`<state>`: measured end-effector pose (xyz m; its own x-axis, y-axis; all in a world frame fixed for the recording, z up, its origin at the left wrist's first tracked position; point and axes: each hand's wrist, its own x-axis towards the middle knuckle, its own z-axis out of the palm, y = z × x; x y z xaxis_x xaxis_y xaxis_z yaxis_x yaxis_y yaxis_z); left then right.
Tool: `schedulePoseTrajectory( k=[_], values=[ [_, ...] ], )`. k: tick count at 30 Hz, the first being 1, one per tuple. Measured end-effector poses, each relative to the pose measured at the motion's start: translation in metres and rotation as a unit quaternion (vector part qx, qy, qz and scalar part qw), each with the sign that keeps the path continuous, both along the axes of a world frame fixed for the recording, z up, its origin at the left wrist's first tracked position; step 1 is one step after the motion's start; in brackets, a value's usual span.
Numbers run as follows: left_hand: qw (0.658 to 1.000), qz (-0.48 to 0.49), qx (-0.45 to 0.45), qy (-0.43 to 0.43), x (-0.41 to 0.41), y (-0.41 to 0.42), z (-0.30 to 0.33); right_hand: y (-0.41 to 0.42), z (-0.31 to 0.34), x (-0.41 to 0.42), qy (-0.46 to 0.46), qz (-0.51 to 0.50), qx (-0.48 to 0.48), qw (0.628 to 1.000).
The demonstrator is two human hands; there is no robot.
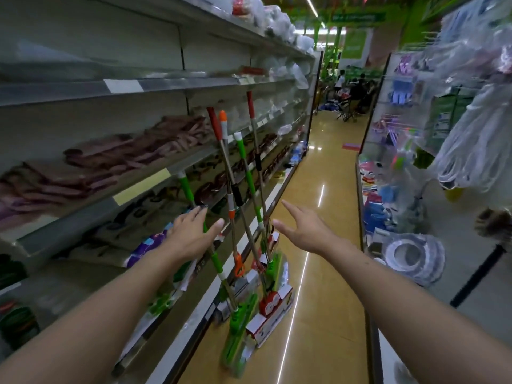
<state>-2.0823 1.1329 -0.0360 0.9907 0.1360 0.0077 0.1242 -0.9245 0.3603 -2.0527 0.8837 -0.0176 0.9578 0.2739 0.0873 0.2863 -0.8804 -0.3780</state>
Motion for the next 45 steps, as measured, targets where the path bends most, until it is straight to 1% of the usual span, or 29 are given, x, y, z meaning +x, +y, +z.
schedulePoseTrajectory(
  k=[5, 9, 12, 15, 19, 26, 30, 33, 40, 42, 45],
  values=[
    [0.999, 0.042, -0.011, 0.002, 0.080, -0.028, -0.013, -0.022, -0.011, 0.107, 0.006, 0.054, -0.023, 0.998],
    [0.997, 0.067, -0.035, 0.000, 0.137, -0.054, -0.007, -0.040, -0.007, 0.191, 0.006, 0.095, -0.053, 0.994],
    [0.995, 0.085, -0.045, 0.000, 0.176, -0.070, -0.003, -0.044, -0.005, 0.244, -0.003, 0.146, -0.101, 0.984],
    [0.993, 0.106, -0.052, 0.011, 0.210, -0.082, -0.005, -0.037, -0.010, 0.288, -0.014, 0.179, -0.117, 0.977],
    [0.988, 0.146, -0.046, -0.002, 0.251, -0.084, -0.010, -0.022, -0.022, 0.338, -0.013, 0.220, -0.129, 0.967],
    [0.986, 0.166, -0.028, 0.003, 0.342, -0.061, -0.031, 0.007, -0.043, 0.427, -0.012, 0.238, -0.151, 0.960],
    [0.984, 0.171, -0.054, 0.002, 0.397, -0.044, -0.038, 0.034, -0.049, 0.478, -0.014, 0.258, -0.192, 0.947],
    [0.979, 0.192, -0.073, 0.005, 0.428, -0.028, -0.043, 0.059, -0.047, 0.512, -0.016, 0.280, -0.206, 0.938],
    [0.970, 0.228, -0.085, 0.029, 0.474, -0.002, -0.043, 0.110, -0.053, 0.563, -0.072, 0.367, -0.254, 0.892],
    [0.967, 0.240, -0.086, 0.029, 0.486, 0.000, -0.045, 0.119, -0.055, 0.578, -0.082, 0.377, -0.261, 0.885],
    [0.962, 0.257, -0.089, 0.041, 0.502, -0.006, -0.050, 0.128, -0.058, 0.599, -0.104, 0.387, -0.247, 0.882]
  ],
)
